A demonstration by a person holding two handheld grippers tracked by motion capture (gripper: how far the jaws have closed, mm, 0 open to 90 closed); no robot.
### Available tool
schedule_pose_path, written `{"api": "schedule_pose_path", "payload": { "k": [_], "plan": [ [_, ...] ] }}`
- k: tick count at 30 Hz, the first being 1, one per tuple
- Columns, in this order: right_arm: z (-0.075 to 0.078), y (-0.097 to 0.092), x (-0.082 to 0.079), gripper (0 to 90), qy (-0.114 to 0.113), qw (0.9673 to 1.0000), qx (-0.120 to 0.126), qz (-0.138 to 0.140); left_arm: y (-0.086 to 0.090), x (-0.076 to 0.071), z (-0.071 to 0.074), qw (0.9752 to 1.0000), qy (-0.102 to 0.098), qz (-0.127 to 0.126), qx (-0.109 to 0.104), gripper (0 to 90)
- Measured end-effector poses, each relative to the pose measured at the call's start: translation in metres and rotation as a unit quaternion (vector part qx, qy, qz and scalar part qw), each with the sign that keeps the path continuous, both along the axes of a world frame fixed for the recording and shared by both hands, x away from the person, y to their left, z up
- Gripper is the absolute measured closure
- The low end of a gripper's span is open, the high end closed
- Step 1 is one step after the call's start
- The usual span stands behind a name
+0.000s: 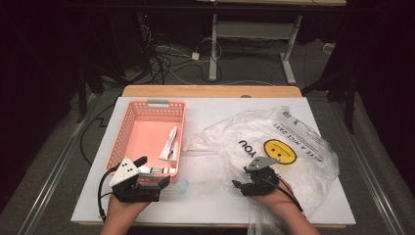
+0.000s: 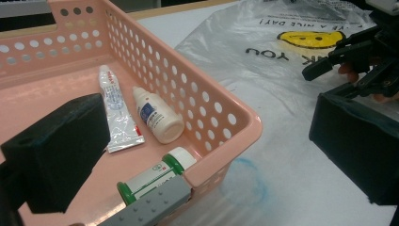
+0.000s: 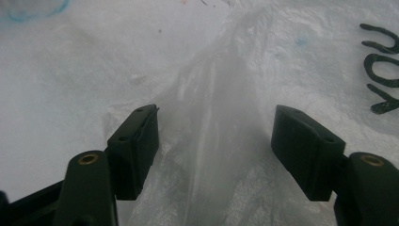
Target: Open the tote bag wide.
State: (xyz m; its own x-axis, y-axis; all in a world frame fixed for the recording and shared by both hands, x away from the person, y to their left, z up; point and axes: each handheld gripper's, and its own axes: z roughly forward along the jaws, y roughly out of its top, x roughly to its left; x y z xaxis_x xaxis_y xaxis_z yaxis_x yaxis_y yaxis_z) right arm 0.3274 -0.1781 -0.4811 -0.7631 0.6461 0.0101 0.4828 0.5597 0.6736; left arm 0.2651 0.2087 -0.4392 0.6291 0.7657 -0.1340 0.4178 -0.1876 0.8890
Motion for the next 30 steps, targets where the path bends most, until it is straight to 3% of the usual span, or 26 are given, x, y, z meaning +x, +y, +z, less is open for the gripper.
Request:
{"api": "schedule_pose_path", "payload": {
  "k": [13,21,24,30],
  "plan": [
    [0.002,-0.01,0.002,53.1,-0.001,0.9998,0.02,-0.004,0.0,0.001,0.0,1.0,0.002,0.001,0.001,0.0],
    [0.006,-0.02,0.003,54.9,0.006,0.9991,0.04,-0.01,0.001,0.001,0.0,1.0,0.002,0.002,0.001,0.0],
    [0.009,-0.023,0.004,56.0,-0.001,0.9989,0.045,-0.013,0.0,0.0,0.0,1.0,0.002,0.001,0.002,0.0],
    [0.011,-0.029,0.006,59.3,-0.006,0.9992,0.035,-0.02,0.001,0.0,0.0,1.0,0.002,0.003,0.0,0.0]
  ]
}}
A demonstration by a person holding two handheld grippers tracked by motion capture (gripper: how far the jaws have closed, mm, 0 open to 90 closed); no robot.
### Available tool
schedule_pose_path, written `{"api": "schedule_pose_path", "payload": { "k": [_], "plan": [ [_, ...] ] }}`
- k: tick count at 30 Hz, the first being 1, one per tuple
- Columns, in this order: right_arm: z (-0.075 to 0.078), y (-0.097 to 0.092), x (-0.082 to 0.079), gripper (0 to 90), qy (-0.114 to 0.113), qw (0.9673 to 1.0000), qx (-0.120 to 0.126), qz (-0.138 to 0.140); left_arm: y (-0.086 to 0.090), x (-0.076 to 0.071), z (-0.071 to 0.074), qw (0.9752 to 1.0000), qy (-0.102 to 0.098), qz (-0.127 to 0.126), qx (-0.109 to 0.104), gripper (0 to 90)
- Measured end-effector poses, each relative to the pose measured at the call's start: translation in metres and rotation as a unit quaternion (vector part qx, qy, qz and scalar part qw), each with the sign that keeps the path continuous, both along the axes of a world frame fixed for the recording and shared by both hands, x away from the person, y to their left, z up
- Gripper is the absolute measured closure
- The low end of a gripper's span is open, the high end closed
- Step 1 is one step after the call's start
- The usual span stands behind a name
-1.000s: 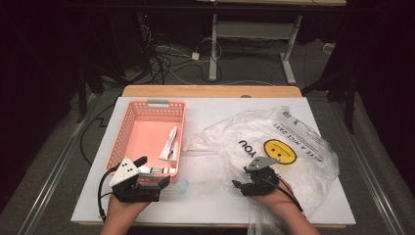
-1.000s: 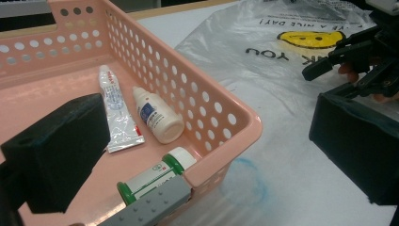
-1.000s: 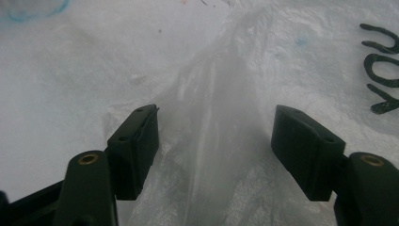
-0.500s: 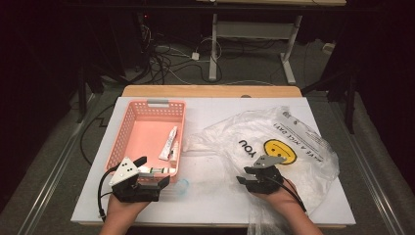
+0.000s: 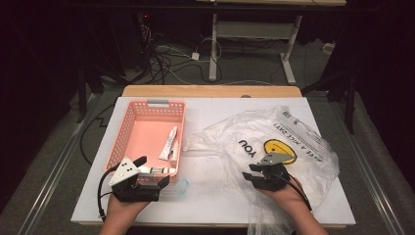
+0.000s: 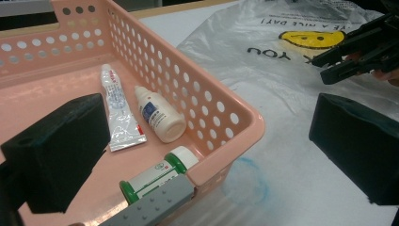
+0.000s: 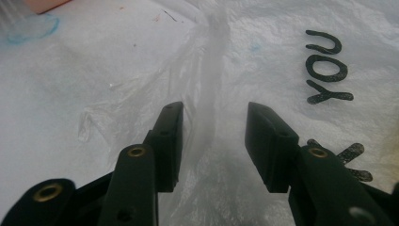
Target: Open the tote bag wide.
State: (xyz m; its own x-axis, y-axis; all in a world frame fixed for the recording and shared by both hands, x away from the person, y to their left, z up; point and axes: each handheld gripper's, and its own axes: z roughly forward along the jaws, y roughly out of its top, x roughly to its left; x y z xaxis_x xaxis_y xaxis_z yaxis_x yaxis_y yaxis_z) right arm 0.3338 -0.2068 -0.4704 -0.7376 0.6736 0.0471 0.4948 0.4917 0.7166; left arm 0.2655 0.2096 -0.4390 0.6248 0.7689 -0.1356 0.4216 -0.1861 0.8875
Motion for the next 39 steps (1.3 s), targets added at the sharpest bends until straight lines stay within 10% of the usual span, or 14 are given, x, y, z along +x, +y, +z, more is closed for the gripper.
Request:
{"api": "schedule_pose_path", "payload": {
  "k": [14,39],
  "plan": [
    [-0.01,0.012,-0.002,84.7,-0.001,0.9993,-0.03,0.019,0.001,0.0,0.0,1.0,0.0,0.001,-0.003,0.0],
    [0.016,-0.011,-0.008,90.0,-0.067,0.9962,0.053,-0.016,0.001,0.001,-0.001,1.0,0.001,0.0,-0.004,0.0]
  ]
}}
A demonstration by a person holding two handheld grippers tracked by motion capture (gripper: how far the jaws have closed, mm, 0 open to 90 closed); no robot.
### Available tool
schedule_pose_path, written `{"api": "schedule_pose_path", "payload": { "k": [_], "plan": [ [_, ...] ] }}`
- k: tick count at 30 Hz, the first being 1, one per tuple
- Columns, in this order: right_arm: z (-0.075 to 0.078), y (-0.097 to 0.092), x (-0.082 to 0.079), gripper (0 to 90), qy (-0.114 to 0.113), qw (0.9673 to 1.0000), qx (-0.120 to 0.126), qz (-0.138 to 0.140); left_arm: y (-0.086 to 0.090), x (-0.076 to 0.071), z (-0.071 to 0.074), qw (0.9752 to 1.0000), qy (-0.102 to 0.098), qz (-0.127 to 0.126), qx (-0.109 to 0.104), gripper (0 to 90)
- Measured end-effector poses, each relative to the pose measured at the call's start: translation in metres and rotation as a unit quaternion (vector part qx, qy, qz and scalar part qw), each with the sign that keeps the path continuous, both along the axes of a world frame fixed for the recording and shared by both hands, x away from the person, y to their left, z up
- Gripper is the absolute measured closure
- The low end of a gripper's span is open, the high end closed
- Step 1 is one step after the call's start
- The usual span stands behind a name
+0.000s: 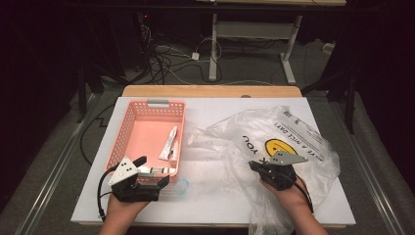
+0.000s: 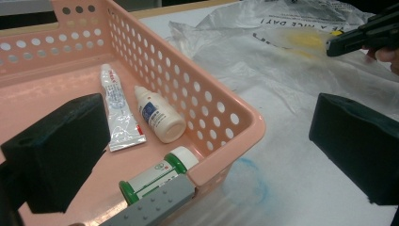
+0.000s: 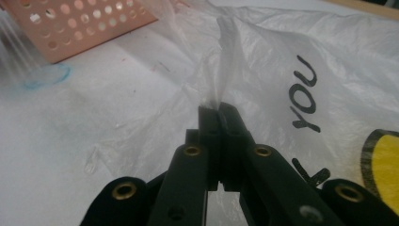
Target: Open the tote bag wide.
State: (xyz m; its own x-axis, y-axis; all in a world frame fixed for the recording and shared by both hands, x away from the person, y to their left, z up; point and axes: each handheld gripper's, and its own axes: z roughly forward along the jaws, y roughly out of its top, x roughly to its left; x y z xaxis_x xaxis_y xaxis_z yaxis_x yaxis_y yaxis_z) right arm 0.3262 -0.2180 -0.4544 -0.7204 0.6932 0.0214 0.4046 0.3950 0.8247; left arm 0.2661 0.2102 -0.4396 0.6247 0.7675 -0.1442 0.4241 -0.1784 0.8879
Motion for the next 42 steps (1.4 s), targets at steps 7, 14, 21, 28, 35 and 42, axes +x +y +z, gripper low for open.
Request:
{"api": "schedule_pose_path", "payload": {
  "k": [7,14,21,28,35,42],
  "plan": [
    [0.01,-0.005,-0.003,90.0,-0.028,0.9993,0.02,-0.014,0.0,0.0,0.0,1.0,0.0,0.001,0.0,0.0],
    [0.021,-0.01,-0.005,90.0,-0.053,0.9977,0.038,-0.019,0.0,0.0,0.0,1.0,0.0,0.001,0.0,0.0],
    [0.034,-0.014,-0.003,90.0,-0.074,0.9954,0.052,-0.033,-0.001,0.001,0.0,1.0,0.0,-0.002,0.0,0.0],
    [0.038,-0.011,0.008,90.0,-0.071,0.9947,0.059,-0.046,0.002,0.002,-0.001,0.9999,0.008,-0.003,-0.006,0.0],
    [0.041,-0.009,0.018,90.0,-0.073,0.9932,0.074,-0.052,0.007,0.001,0.002,0.9999,0.002,0.006,-0.016,0.0],
    [0.043,-0.01,0.023,90.0,-0.086,0.9895,0.098,-0.063,0.006,0.001,0.007,0.9998,-0.006,-0.001,-0.018,0.0]
  ]
}}
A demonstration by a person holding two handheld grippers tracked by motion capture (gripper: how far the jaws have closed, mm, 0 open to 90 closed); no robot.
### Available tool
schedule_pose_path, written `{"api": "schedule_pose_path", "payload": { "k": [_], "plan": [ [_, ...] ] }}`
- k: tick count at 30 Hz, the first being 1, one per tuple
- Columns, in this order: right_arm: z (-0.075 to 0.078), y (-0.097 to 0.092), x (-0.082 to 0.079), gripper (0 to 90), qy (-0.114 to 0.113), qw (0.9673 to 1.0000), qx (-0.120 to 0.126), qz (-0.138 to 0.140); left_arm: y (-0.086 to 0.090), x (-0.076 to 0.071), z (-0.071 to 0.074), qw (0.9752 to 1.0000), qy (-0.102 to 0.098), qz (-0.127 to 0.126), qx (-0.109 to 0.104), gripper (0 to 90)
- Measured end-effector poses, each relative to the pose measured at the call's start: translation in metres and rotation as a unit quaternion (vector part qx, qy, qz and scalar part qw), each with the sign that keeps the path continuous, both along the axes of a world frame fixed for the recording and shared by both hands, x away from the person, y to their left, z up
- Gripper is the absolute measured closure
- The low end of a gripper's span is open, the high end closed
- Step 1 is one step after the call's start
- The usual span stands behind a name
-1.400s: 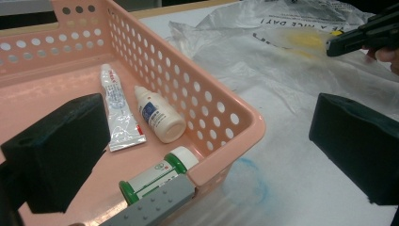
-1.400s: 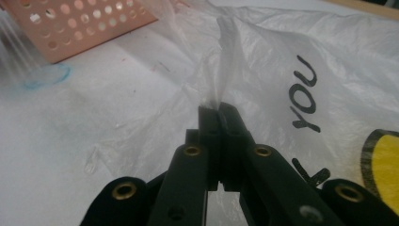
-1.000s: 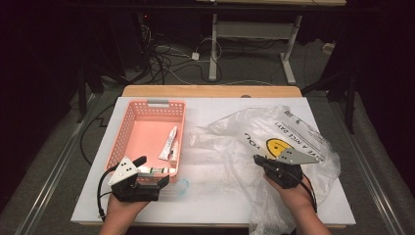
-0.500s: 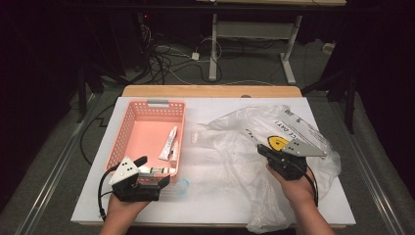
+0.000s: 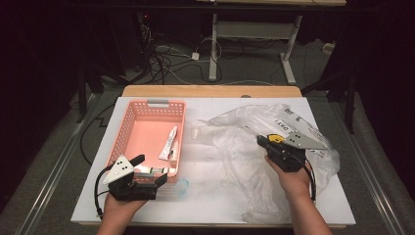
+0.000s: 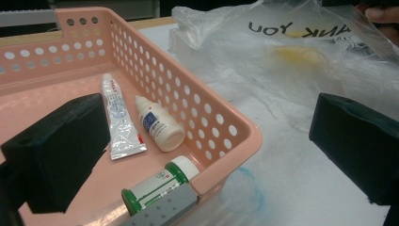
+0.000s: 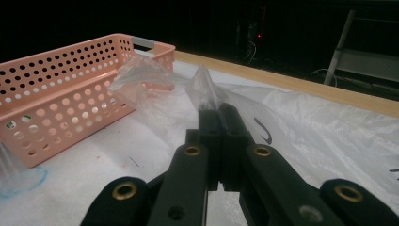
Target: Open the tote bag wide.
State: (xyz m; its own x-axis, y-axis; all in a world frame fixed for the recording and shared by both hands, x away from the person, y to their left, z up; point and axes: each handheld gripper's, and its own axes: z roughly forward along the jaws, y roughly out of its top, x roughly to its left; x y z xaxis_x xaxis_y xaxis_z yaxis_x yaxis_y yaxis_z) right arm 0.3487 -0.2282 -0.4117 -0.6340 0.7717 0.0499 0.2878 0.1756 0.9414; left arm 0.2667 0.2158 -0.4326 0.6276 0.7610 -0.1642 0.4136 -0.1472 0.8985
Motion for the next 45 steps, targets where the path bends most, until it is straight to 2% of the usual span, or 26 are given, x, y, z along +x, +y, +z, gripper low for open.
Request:
{"api": "schedule_pose_path", "payload": {
  "k": [6,9,13,15,17,20,23,29,34,37,45],
  "plan": [
    [0.001,0.001,-0.001,90.0,-0.007,1.0,0.003,0.005,0.001,0.001,0.005,1.0,-0.001,0.0,-0.005,0.0],
    [0.001,0.002,-0.001,90.0,-0.009,0.9999,0.004,0.01,0.0,0.0,0.012,0.9999,-0.012,-0.006,-0.003,1.1],
    [0.003,0.005,-0.002,90.0,-0.015,0.9997,0.004,0.017,0.0,0.006,0.019,0.9997,-0.003,-0.007,-0.022,0.9],
    [0.004,0.007,-0.003,90.0,-0.017,0.9995,0.006,0.025,0.0,0.01,0.022,0.9996,0.002,-0.008,-0.027,0.0],
    [0.005,0.009,-0.003,90.0,-0.019,0.9994,0.009,0.026,-0.001,0.015,0.026,0.9998,0.003,-0.005,-0.02,0.0],
    [0.007,0.012,-0.004,90.0,-0.023,0.9993,0.005,0.03,-0.004,0.022,0.03,0.9999,-0.003,0.003,-0.011,0.0],
    [0.008,0.014,-0.005,90.0,-0.025,0.9992,0.005,0.031,-0.005,0.031,0.035,0.9999,-0.001,0.007,-0.015,0.0],
    [0.007,0.014,-0.005,90.0,-0.024,0.9993,0.005,0.029,-0.004,0.049,0.04,0.9997,-0.005,0.022,-0.01,0.0],
    [0.006,0.014,-0.004,90.0,-0.024,0.9993,0.006,0.028,-0.003,0.066,0.039,0.9994,0.009,0.033,-0.002,0.0],
    [0.005,0.012,-0.002,90.0,-0.024,0.9993,0.004,0.029,-0.004,0.075,0.038,0.9993,0.017,0.033,-0.009,0.0],
    [0.004,0.008,0.0,90.0,-0.019,0.9995,0.011,0.022,-0.008,0.101,0.034,0.9983,0.039,0.041,0.011,0.0]
  ]
}}
